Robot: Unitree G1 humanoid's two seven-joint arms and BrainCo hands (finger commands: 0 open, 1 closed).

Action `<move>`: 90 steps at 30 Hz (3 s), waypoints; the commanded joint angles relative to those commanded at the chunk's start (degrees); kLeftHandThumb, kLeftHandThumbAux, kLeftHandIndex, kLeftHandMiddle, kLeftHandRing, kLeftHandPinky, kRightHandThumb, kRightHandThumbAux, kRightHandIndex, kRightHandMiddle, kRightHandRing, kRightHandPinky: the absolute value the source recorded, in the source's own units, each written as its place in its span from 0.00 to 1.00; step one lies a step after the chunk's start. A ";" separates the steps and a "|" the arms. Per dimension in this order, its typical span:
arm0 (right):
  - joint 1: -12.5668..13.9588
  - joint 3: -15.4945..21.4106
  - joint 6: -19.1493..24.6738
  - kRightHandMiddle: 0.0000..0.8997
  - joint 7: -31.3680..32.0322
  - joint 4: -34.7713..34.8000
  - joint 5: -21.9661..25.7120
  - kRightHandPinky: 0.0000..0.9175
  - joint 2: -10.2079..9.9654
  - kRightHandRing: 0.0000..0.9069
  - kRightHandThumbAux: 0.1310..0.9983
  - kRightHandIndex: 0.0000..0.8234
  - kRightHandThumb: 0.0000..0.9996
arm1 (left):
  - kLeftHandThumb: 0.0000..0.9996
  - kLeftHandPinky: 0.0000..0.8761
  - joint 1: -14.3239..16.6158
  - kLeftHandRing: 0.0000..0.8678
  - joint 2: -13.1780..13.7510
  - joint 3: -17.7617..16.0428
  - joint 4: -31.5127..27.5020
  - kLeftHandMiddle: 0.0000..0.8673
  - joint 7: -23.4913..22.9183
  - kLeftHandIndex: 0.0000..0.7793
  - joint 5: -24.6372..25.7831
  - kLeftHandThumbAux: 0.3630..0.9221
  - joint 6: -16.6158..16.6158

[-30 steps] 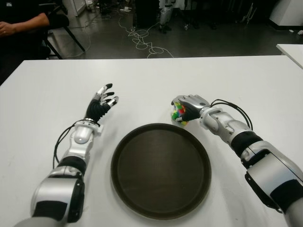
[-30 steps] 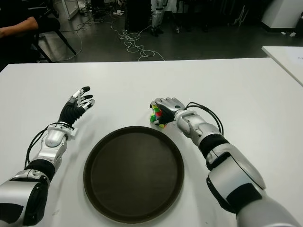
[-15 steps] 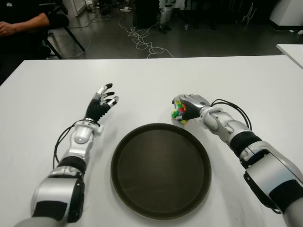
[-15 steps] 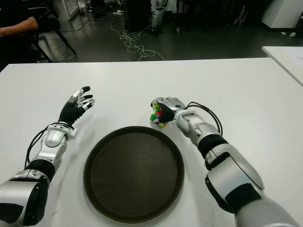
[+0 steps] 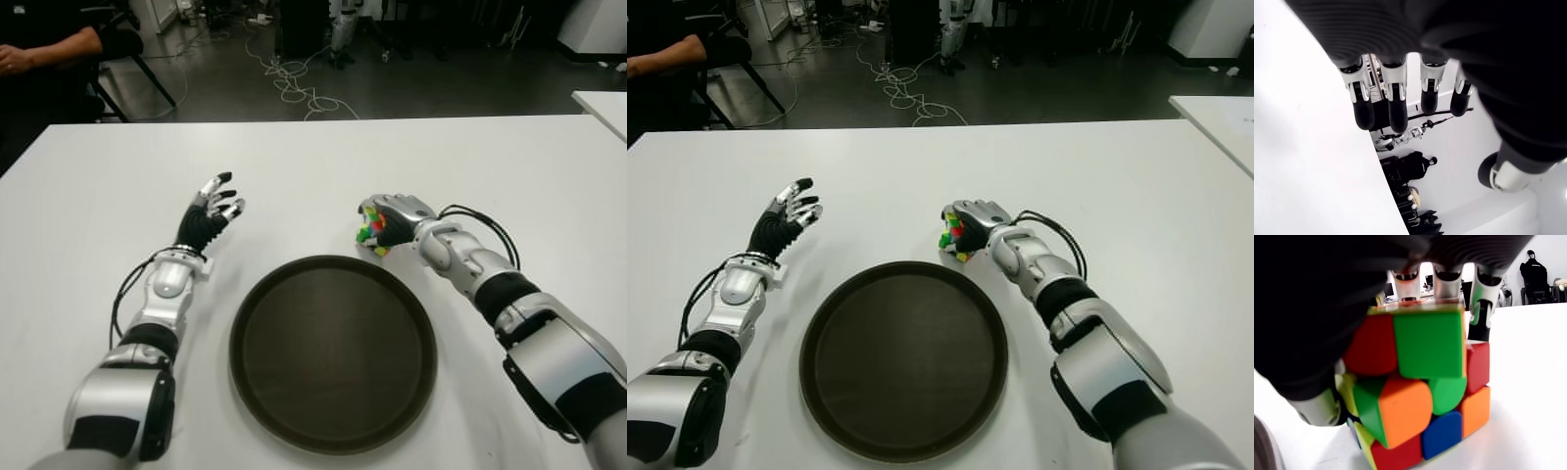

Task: Pick up the Rubik's Cube and put it in the plate

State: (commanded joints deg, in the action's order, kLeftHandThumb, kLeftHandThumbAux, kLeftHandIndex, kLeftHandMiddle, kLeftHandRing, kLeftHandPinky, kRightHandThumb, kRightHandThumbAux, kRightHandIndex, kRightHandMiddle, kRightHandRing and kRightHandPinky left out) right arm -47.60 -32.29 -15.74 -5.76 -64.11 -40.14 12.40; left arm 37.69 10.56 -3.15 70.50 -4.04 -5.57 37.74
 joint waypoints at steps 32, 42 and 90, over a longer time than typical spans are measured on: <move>1.23 -0.07 0.14 0.46 -6.72 6.85 -1.51 0.57 2.97 0.56 0.63 0.48 0.94 | 0.15 0.19 0.26 0.14 0.16 -0.06 0.45 0.10 -0.28 0.07 -0.02 0.37 -0.34; 3.55 1.22 -0.29 0.46 -9.78 14.43 -1.43 0.56 5.76 0.55 0.63 0.49 0.94 | 0.15 0.19 0.28 0.14 0.13 -0.18 0.38 0.10 -0.39 0.08 0.06 0.40 -0.35; 21.19 5.96 -9.69 0.51 -6.53 48.98 -1.32 0.57 8.84 0.56 0.63 0.43 0.93 | 0.16 0.17 0.69 0.13 0.21 0.10 0.68 0.11 0.75 0.08 -0.50 0.44 -0.26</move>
State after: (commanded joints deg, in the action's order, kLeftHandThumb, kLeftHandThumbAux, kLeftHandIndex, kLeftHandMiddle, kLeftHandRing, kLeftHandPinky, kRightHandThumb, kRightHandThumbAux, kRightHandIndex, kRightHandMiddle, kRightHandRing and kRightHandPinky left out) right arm -26.41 -26.33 -25.43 -12.30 -15.13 -41.46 21.24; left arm 38.38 10.77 -3.05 71.18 -3.30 -6.07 37.48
